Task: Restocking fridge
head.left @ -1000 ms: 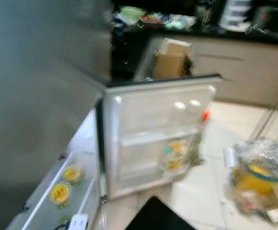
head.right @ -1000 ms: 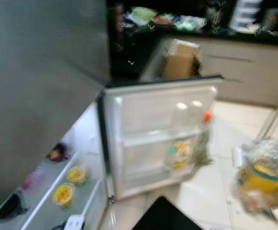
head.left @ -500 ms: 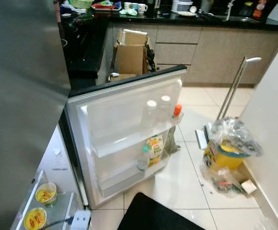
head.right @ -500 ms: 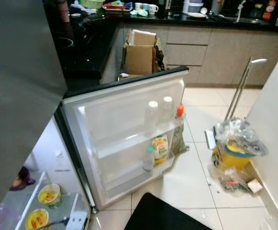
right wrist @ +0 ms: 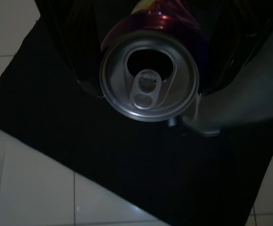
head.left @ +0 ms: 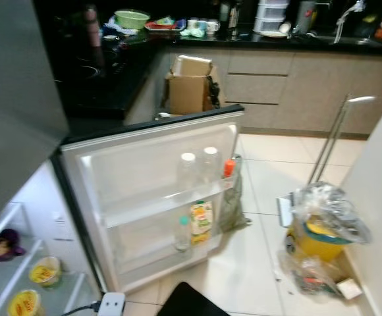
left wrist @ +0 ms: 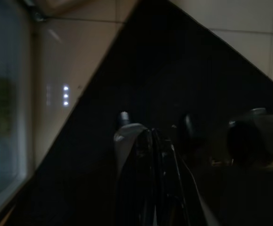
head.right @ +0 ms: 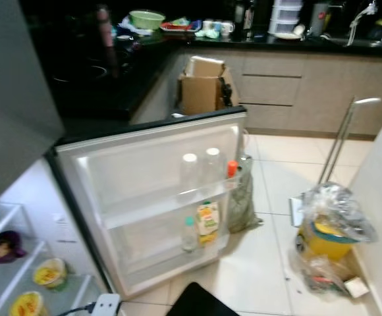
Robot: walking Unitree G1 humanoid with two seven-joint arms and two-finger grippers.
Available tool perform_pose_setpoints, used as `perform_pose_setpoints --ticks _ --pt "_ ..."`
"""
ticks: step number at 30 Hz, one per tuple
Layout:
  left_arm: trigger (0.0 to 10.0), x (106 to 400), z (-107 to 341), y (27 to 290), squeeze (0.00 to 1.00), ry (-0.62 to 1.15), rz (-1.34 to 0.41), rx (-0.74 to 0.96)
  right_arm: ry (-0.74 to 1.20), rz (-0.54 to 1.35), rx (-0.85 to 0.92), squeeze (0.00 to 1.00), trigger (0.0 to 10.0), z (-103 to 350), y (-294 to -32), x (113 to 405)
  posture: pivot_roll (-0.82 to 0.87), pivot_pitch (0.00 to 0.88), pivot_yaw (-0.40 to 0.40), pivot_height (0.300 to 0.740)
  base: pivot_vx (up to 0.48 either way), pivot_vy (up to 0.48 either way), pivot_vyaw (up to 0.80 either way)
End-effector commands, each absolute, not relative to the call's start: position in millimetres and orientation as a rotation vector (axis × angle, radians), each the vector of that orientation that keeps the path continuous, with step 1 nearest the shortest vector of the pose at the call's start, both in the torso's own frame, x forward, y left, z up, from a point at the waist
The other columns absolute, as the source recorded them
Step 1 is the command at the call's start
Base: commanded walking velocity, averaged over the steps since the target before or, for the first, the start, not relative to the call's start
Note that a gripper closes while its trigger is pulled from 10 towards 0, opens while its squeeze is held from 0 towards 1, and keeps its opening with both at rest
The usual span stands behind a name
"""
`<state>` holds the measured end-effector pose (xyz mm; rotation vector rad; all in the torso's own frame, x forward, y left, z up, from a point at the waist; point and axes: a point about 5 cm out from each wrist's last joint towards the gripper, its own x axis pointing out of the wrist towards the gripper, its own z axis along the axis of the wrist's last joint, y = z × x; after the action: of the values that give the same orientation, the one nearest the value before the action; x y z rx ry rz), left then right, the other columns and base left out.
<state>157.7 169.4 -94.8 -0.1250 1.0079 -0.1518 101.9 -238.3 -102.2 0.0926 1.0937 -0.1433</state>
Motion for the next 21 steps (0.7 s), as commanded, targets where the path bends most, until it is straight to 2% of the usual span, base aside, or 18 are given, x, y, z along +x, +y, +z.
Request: perform_pose_setpoints --ticks 1,13,21 --pt "10.0 157.8 -94.9 171.9 0.00 1.009 -0.126 -0.125 1.092 -0.159 0.090 0.00 10.0 -101.3 -242.7 101.4 -0.15 0.000 -0.007 0.740 0.000 0.000 0.00" --pt "10.0 159.9 -94.0 172.8 0.00 1.005 -0.124 -0.119 1.087 -0.116 0.073 0.00 10.0 -101.0 -239.4 104.5 -0.15 0.000 -0.007 0.740 0.000 0.000 0.00" --pt "10.0 161.1 -93.6 172.8 0.00 1.005 -0.124 -0.118 1.083 -0.067 0.040 0.00 10.0 -100.2 -237.6 108.1 -0.14 0.000 -0.007 0.740 0.000 0.000 0.72"
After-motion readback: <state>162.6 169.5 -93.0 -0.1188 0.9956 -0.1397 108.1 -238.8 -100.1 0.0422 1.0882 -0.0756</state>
